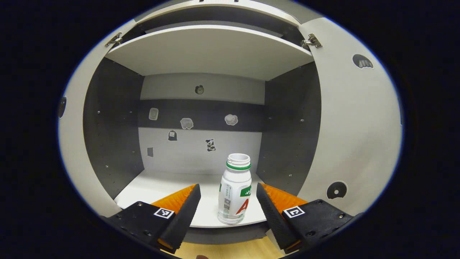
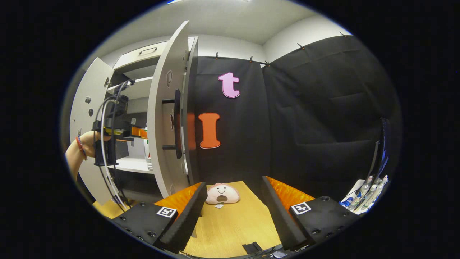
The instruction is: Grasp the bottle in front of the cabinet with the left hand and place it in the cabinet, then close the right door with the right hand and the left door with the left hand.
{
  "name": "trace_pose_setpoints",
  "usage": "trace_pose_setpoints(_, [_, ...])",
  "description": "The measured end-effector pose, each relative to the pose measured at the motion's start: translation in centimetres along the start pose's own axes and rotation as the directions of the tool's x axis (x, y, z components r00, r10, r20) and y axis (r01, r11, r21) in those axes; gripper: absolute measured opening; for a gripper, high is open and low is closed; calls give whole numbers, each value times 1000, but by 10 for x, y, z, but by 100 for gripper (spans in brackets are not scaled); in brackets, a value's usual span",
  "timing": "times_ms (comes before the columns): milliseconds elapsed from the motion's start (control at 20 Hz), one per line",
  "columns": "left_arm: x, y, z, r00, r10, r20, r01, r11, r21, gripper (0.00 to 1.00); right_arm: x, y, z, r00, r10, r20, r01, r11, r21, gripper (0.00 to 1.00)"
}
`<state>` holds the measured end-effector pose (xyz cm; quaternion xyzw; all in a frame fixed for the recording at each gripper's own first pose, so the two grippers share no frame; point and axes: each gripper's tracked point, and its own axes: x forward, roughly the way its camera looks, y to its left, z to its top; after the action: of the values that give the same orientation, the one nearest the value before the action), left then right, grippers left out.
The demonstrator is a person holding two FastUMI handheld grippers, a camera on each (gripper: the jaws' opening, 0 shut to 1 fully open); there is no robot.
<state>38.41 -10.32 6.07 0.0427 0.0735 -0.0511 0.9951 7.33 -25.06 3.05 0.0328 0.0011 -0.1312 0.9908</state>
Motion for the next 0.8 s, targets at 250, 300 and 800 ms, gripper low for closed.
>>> trace_pose_setpoints(250, [-79,19,15,999,7,54,-6,1000,-6,95,9,7,0,1000,23,3,-23,1000,-15,100])
trace_pose_setpoints(300, [-94,26,17,998,23,65,-22,1000,-14,93,13,9,-1,1000,28,-1,-28,1000,-13,100])
trace_pose_setpoints(800, [-229,84,20,976,162,148,-159,987,-29,95,54,14,-6,1000,24,-6,-24,999,-47,100])
